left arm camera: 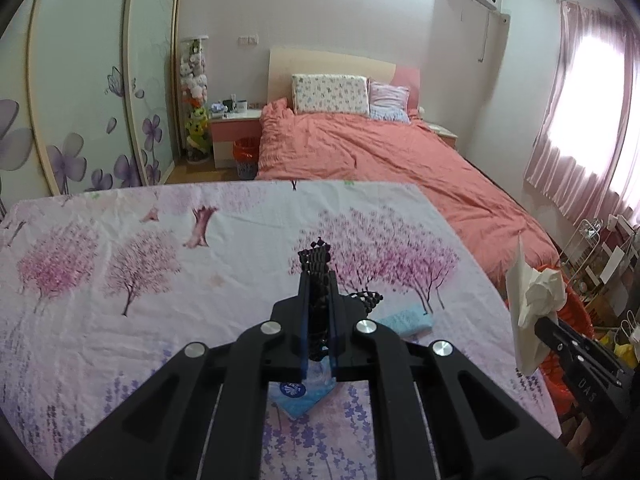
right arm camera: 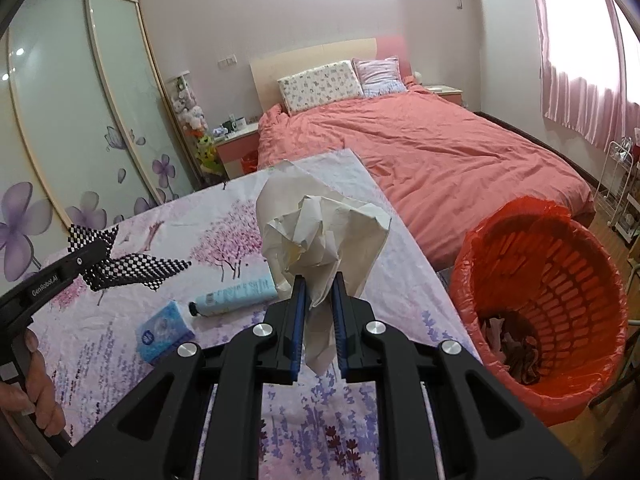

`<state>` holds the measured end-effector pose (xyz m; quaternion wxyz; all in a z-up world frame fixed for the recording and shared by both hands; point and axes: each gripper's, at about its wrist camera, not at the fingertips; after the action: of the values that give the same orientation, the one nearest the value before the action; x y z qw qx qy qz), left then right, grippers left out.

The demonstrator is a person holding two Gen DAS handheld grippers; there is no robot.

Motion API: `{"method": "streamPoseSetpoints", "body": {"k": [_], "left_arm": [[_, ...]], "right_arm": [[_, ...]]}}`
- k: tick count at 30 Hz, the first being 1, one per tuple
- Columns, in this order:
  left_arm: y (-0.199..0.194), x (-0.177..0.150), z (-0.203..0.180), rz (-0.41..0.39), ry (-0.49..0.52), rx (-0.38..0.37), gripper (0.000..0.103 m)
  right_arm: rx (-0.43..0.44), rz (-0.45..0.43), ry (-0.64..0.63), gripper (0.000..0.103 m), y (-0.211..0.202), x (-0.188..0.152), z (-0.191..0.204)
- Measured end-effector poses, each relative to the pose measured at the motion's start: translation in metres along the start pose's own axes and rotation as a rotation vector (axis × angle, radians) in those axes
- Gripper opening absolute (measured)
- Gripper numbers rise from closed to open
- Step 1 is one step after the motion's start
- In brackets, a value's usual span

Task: Collect trash
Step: 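Lift the mesh and tissue and carry both over the red basket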

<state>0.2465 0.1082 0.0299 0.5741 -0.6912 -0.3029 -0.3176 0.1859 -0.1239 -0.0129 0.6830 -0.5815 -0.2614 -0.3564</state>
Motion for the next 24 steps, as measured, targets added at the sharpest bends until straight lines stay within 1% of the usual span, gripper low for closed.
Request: {"method": "streamPoseSetpoints", "body": {"k": [4,9,14,24], "left_arm": [[-0.014,0.007,-0.006,-0.021,0.003,-0.008,0.008],[-0.025,0.01,-0.026,-0.033,0.026,-0.031,0.008],[-0.029,0.009,-0.051,-0.031,0.045,-0.074,0.008],[-0.029,0.001,-0.115,-0.012,0.104,-0.178,0.008]], "right_arm": [[0.003,-0.014,0.01,0.014,-0.01,0.002,-0.005],[-0.006,-0.037,0.027,0.014,-0.024,0.004,-0.014],[-0.032,-0.064,0.042,0.014,-0.037,0.006,-0.026],[-0.107,-0.1,0.101,0.014,-0.055,0.009,-0.072]]}}
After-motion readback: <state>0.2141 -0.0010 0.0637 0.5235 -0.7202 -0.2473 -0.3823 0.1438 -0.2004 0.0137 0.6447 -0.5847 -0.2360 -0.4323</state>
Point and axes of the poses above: each gripper's, at about its wrist camera, not at the fingertips, and y roughly the way its jaws point, z to its left, x to its top, and after that the axes turned 4 degrees about -x, right-handed
